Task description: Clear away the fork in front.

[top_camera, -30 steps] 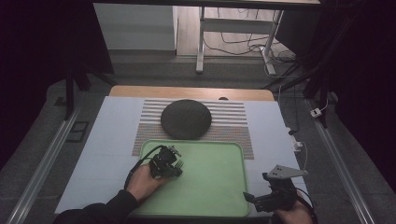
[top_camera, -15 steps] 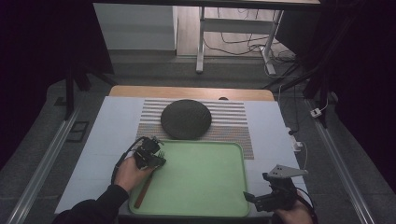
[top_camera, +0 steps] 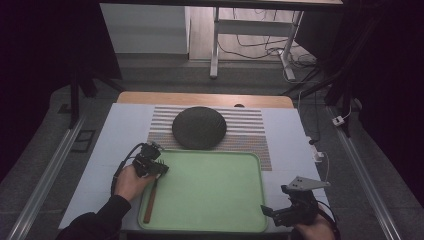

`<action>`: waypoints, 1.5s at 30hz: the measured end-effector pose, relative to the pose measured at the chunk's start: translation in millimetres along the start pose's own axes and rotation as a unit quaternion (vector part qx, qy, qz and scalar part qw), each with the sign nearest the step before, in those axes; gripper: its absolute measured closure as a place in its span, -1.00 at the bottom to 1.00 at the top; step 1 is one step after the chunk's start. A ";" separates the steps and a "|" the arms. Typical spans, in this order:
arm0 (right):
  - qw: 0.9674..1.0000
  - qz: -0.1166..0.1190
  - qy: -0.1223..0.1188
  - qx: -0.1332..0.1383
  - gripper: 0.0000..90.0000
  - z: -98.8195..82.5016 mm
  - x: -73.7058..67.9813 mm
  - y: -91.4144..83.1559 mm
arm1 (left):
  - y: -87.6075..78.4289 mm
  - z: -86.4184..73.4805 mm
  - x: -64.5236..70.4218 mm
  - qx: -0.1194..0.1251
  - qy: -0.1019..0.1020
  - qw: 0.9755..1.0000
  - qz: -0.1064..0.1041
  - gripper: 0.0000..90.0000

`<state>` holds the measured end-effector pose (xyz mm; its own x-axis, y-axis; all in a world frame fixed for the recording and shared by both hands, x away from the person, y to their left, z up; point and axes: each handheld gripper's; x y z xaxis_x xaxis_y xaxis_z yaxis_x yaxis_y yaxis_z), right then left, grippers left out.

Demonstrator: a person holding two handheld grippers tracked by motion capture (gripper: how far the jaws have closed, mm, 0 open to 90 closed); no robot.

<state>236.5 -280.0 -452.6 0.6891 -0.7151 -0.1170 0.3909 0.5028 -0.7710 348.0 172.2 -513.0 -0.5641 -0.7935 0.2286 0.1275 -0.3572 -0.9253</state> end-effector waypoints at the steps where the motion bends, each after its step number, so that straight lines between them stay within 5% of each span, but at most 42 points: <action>1: 1.000 0.000 0.000 0.000 -1.00 0.0 0.0 0.0 | -1.6 -0.7 0.2 0.005 0.004 1.000 0.002 0.72; 8: 1.000 -0.001 0.000 0.001 -1.00 0.0 -0.5 0.0 | -21.6 -10.6 1.2 0.062 0.033 0.997 -0.014 0.03; 9: 1.000 -0.002 0.000 0.001 -1.00 0.1 -0.5 0.1 | -25.1 -12.3 1.5 0.070 0.036 0.997 -0.021 -0.19; 14: 1.000 -0.003 0.000 0.000 -1.00 0.2 -0.6 0.2 | -42.2 -24.4 4.5 0.105 0.042 0.993 -0.038 -0.52; 26: 1.000 -0.004 0.001 0.000 -1.00 0.2 -0.6 0.2 | -71.1 -72.1 11.3 0.151 0.037 0.986 -0.061 -0.88; 36: 1.000 -0.004 0.005 0.003 -1.00 -0.1 0.3 -0.5 | -87.6 -118.0 12.3 0.203 0.029 0.976 -0.076 -1.00; 45: 1.000 -0.003 0.006 0.002 -1.00 0.2 0.0 -0.3 | -91.0 -151.6 8.4 0.203 0.015 0.976 -0.073 -1.00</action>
<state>236.5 -280.1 -452.2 0.6794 -0.7240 -0.1194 0.3983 0.5005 -0.7687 208.0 272.8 -472.8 -0.6231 -0.7071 0.3342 0.3541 -0.6361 -0.6856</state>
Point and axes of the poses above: each handheld gripper's, and its own axes: y roughly forward along the jaws, z roughly out of its top, x roughly to its right, and after that the axes turned 7 degrees about -x, right-handed
